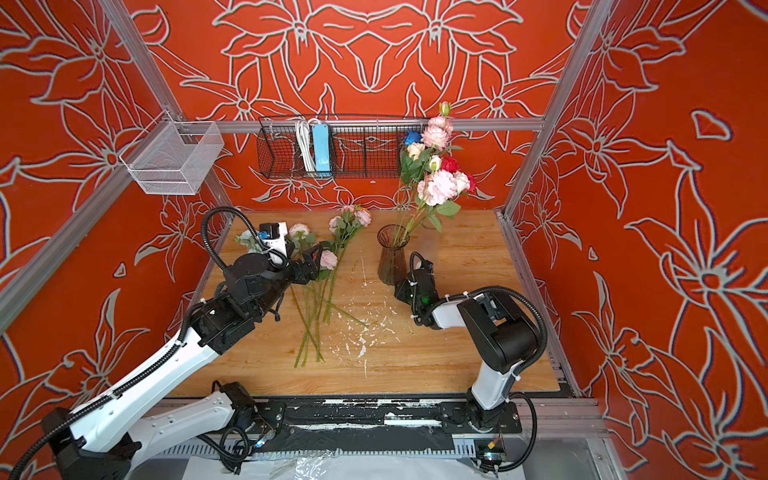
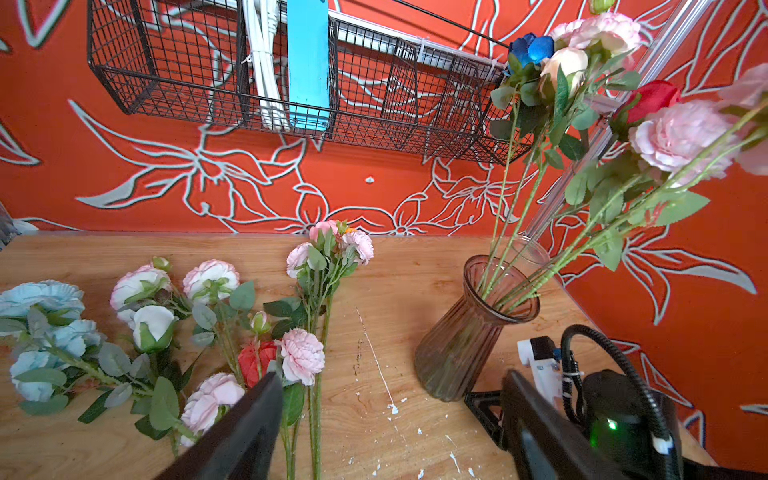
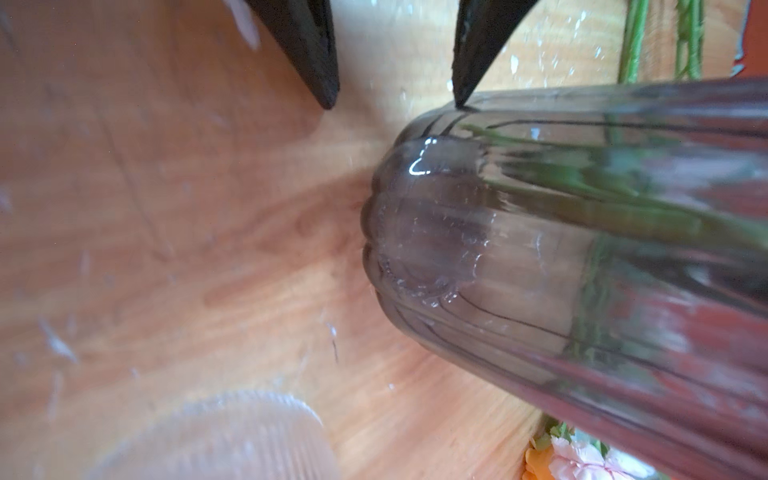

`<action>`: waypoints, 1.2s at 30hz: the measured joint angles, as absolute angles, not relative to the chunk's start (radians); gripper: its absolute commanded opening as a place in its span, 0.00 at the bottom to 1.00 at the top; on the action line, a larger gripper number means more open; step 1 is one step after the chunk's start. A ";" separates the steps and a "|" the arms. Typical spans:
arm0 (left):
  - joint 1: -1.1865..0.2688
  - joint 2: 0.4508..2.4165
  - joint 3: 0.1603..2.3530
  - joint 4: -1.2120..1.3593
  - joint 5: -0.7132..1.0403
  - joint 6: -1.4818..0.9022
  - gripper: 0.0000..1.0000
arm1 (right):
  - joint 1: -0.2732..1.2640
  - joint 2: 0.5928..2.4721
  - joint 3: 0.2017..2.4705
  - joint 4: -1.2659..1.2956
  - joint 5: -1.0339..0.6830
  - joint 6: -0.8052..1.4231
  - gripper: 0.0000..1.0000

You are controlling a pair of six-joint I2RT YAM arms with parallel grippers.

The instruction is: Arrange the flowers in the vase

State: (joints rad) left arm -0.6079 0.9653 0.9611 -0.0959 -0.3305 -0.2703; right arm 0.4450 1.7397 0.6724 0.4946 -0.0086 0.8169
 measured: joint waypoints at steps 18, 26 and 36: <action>-0.599 0.967 0.961 -0.096 -0.327 -0.271 0.83 | 0.437 1.886 0.956 0.294 -0.010 0.662 0.48; -0.595 0.967 0.961 -0.096 -0.327 -0.271 0.83 | 0.437 1.924 1.039 0.232 -0.020 0.617 0.49; -0.595 0.970 0.961 -0.096 -0.317 -0.278 0.83 | 0.437 1.861 1.020 0.171 -0.054 0.572 0.51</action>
